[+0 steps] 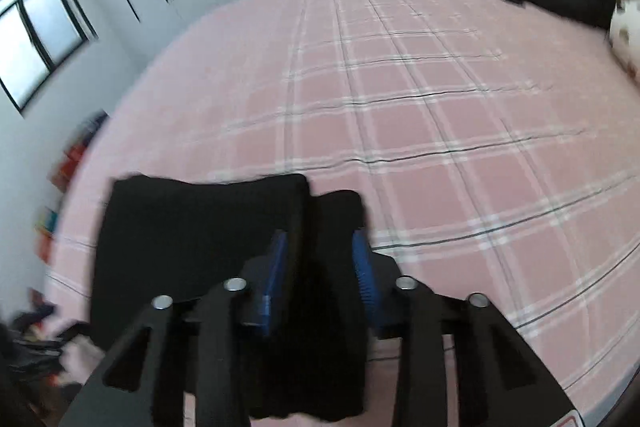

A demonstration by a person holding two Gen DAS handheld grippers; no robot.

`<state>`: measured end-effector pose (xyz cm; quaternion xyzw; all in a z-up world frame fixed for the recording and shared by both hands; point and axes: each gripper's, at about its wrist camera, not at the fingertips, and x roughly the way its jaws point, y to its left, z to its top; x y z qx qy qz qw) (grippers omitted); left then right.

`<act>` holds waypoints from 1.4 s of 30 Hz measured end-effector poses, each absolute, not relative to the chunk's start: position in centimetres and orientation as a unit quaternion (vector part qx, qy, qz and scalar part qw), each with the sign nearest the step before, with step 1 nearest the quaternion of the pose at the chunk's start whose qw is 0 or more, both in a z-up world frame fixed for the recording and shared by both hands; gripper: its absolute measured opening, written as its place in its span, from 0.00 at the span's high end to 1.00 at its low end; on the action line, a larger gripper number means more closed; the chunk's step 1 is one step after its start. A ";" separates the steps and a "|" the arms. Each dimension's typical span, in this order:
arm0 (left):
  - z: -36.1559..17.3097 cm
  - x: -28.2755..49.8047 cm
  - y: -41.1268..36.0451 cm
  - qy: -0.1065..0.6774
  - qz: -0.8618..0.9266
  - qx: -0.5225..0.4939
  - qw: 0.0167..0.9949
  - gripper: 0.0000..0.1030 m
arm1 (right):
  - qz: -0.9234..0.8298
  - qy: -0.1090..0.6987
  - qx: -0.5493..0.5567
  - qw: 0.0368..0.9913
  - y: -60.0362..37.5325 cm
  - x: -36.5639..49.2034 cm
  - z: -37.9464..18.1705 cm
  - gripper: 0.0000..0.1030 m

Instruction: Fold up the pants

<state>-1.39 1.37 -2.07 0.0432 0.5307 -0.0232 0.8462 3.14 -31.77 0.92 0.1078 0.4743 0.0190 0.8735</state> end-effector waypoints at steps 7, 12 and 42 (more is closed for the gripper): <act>-1.9 -1.9 0.1 0.529 -0.048 0.038 0.846 0.08 | 0.170 0.493 0.142 0.841 -29.1 0.8 -0.2 0.67; -2.0 -2.1 -1.1 0.531 -0.049 0.051 0.845 0.08 | 0.148 0.497 0.104 0.849 -28.6 1.9 -0.1 0.63; -2.4 -1.1 -1.2 0.540 -0.038 0.032 0.840 0.08 | 0.225 0.520 0.136 0.813 -28.5 3.3 -1.1 0.92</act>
